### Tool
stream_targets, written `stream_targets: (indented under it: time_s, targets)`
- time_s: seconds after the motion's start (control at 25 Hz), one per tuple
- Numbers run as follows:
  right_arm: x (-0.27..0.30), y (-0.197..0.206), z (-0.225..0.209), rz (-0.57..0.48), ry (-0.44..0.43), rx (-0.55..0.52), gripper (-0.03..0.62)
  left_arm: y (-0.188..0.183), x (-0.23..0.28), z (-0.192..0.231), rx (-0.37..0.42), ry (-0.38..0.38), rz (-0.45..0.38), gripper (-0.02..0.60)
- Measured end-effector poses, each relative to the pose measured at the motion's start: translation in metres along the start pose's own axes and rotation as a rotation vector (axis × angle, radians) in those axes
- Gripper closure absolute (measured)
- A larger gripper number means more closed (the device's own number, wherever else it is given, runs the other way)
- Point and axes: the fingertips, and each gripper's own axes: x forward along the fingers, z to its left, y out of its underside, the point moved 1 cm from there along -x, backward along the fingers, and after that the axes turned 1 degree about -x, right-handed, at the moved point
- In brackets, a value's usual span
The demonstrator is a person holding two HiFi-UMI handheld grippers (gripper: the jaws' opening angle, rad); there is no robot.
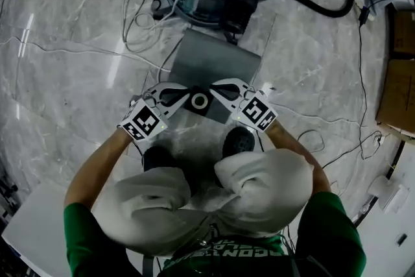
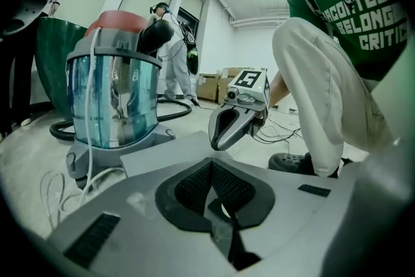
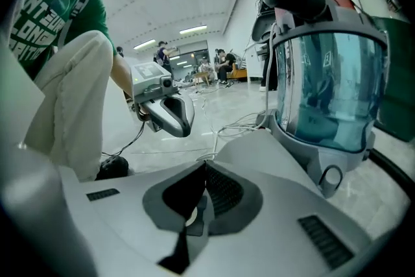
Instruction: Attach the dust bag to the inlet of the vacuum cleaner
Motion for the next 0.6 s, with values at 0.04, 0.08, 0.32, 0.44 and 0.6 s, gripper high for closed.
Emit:
stream_targets:
  time_s: [0.04,0.08,0.32,0.44,0.6]
  targets:
    - [0.004,0.006,0.002,-0.002,-0.002,0.005,0.586,0.007,0.004,-0.002,0.001,0.002,0.002,0.580]
    - [0.007,0.011,0.006,-0.006,-0.003,0.010,0.586,0.015,0.007,-0.005,-0.001,0.006,0.007,0.580]
    - [0.016,0.041,0.030,-0.010,0.025,0.022,0.585,0.042,0.015,-0.031,0.008,0.054,0.035,0.580]
    - [0.020,0.056,0.044,0.009,0.031,0.000,0.585,0.058,0.017,-0.040,0.006,0.068,0.048,0.580]
    - [0.028,0.080,0.068,0.050,0.007,-0.053,0.585,0.079,0.021,-0.053,0.013,0.086,0.067,0.580]
